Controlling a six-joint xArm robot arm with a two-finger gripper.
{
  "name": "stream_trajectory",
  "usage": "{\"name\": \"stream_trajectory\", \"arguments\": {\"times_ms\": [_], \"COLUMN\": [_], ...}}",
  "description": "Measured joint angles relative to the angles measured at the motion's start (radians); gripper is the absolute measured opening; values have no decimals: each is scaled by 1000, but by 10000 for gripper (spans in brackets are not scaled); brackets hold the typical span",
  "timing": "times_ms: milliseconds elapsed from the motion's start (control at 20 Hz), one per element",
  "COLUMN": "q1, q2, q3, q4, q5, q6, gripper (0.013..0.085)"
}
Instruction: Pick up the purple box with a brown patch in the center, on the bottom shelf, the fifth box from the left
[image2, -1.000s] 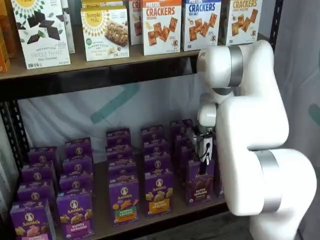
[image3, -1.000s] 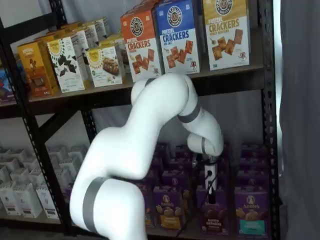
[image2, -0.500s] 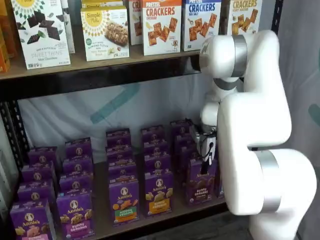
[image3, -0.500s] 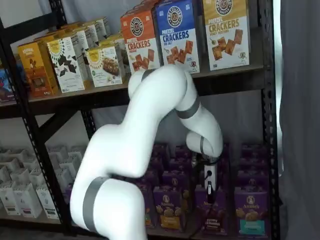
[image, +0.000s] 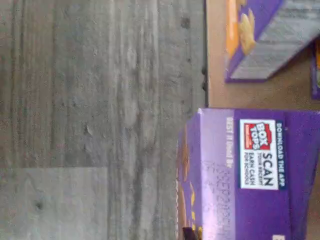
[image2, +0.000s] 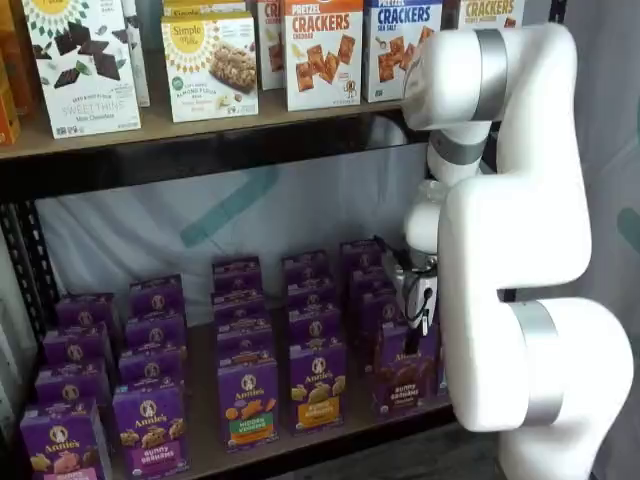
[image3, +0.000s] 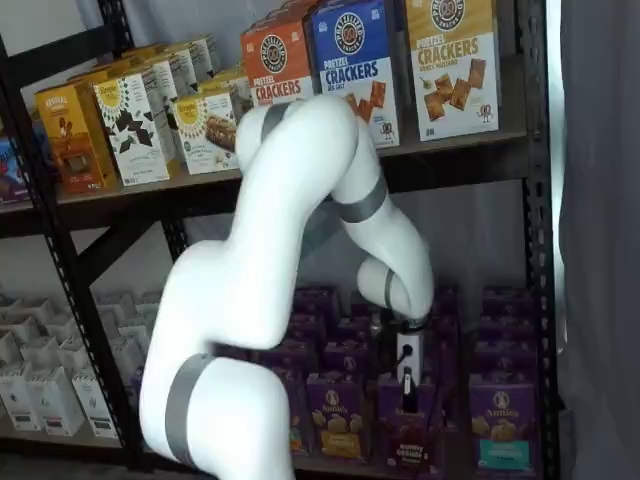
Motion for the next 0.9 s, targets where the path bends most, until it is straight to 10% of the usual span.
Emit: {"name": "stream_trajectory", "arguments": {"times_ms": [900], "q1": [161], "q2": [-339], "q3": [478], "q4": [6], "q5": [-91], "q6": [141], "gripper": [290]}}
